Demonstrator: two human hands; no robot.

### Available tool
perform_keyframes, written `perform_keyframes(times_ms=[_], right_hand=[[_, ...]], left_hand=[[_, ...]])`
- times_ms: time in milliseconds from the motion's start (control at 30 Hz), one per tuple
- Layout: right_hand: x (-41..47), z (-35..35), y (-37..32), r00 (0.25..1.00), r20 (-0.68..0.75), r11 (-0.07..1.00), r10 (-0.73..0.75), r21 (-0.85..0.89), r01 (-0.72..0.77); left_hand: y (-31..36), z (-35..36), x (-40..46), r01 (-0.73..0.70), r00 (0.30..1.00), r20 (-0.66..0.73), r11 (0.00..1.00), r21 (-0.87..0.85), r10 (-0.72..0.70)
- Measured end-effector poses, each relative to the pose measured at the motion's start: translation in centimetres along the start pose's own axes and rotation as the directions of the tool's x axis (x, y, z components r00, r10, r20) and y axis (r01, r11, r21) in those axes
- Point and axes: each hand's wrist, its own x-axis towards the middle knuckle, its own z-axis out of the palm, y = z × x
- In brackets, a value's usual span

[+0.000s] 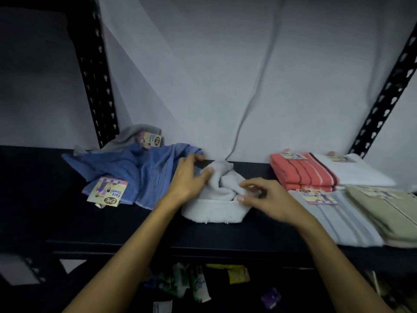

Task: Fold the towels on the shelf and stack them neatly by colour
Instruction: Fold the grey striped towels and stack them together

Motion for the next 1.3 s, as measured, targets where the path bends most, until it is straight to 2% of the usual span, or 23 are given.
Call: perform_keyframes(times_ms=[67,167,267,433,500,567,633,700,767,833,933,1000,1167,1300], right_hand=[[-0.7,0.8,1.2,0.998,0.059,0.986,-0.033,-0.159,0.042],[-1.6,1.9,2.0,0.987,-0.083,0.975,-0.136,-0.19,0.119],[-2.1,2.1,1.9,0.976,-0.139,0.973,-0.169,-0.183,0.142],[-2.5,2.2,2.2,0.977,-0.003,0.948,-0.215,-0.242,0.208],[-2.5,2.6,2.0,0.983,-0.021,0.959,-0.184,-0.223,0.175],[-2.5,3.1,1.5,0.977,-0.11,0.97,-0.18,-0.185,0.158],[-2.4,3.2,0.5,0.937,-0.229,0.96,-0.265,-0.158,0.233],[-1.9,2.1,-0.7,0.889,-0.335,0.95,-0.313,-0.094,0.299],[-1.3,-0.4,-2.0,0.879,-0.408,0.955,-0.245,0.057,0.292],[-1.0,-3.4,-3.2,0.869,-0.45,0.944,-0.205,0.142,0.297],[-1.2,-7.4,-4.9,0.902,-0.372,0.952,-0.218,0.121,0.28],[-1.6,-9.3,-5.9,0.942,-0.266,0.967,-0.202,0.097,0.235],[-2.3,-13.0,-6.8,0.997,-0.027,0.979,-0.069,0.192,0.073],[-2.5,-15.0,-5.9,0.984,0.179,0.992,0.023,0.114,-0.044]], left_hand=[[-1.0,-0.8,-3.6,-0.076,0.996,0.058,0.991,0.112,0.07],[-2.7,-1.3,-6.9,-0.095,0.989,0.128,0.977,0.193,0.071],[-3.0,-1.8,-7.4,-0.144,0.989,0.035,0.972,0.188,0.14],[-1.4,-1.8,-6.9,-0.205,0.967,-0.099,0.95,0.237,0.233],[0.2,-2.0,-6.3,-0.317,0.922,-0.129,0.902,0.294,0.366],[2.5,-2.2,-5.6,-0.43,0.886,-0.066,0.867,0.252,0.458],[5.1,-2.1,-5.3,-0.474,0.879,0.023,0.867,0.155,0.476],[7.0,-2.0,-4.4,-0.499,0.865,-0.005,0.861,0.099,0.502],[8.0,-2.6,-3.0,-0.471,0.88,-0.049,0.882,0.024,0.472],[8.4,-3.8,-1.1,-0.412,0.911,0.004,0.91,-0.04,0.413],[9.0,-5.9,0.7,-0.355,0.91,0.216,0.934,-0.038,0.354],[9.2,-7.3,1.8,-0.326,0.907,0.284,0.945,0.006,0.311],[9.3,-10.0,3.5,-0.263,0.935,0.246,0.965,0.004,0.254],[8.8,-10.7,4.2,-0.234,0.949,0.221,0.972,0.01,0.226]])
